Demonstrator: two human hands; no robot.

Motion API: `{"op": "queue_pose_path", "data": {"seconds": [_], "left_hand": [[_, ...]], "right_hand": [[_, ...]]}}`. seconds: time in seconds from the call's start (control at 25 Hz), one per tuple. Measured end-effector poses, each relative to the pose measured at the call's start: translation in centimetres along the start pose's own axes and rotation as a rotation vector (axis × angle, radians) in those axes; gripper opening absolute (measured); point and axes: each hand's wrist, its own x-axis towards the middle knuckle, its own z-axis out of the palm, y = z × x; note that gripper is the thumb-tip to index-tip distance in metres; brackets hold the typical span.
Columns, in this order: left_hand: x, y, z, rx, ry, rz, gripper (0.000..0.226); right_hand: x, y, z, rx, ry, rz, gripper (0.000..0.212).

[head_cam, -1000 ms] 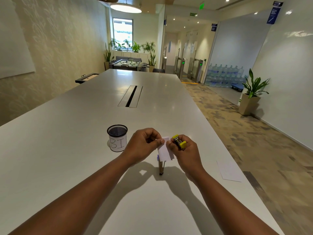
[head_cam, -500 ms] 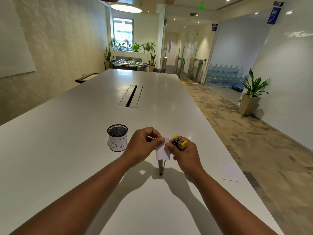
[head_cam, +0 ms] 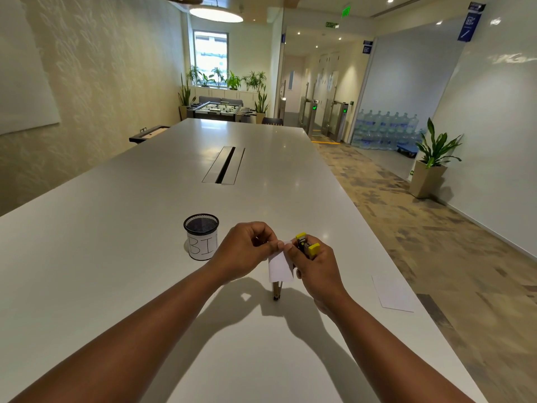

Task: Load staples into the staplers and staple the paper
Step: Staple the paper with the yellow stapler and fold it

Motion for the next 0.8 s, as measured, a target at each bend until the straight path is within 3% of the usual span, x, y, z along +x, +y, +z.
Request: {"op": "queue_pose_path", "data": {"seconds": [0.12, 0.2, 0.48, 0.6, 0.8], "left_hand": [[0.4, 0.2, -1.3, 0.218, -0.142, 0.069, 0.015], [0.6, 0.3, -1.8, 0.235, -0.191, 0.060, 0.012], [-1.0, -0.8, 1.0, -0.566, -0.038, -0.288, 0.023], [-1.1, -1.1, 2.3, -0.646, 0.050, -0.397, 0.004], [-0.7, -1.0, 3.0, -0.682, 0.204, -0.477, 0.015]], "right_hand": [[0.0, 0.3, -0.2, -0.029, 0.006, 0.006, 0.022], [-0.1, 0.6, 0.0, -0.037, 0.008, 0.023, 0.020], [-0.3, 1.3, 0.8, 0.082, 0.083, 0.069, 0.018], [-0.3, 1.2, 1.0, 0.079, 0.099, 0.057, 0.017], [-0.3, 1.1, 1.2, 0.015, 0.072, 0.033, 0.018]]}}
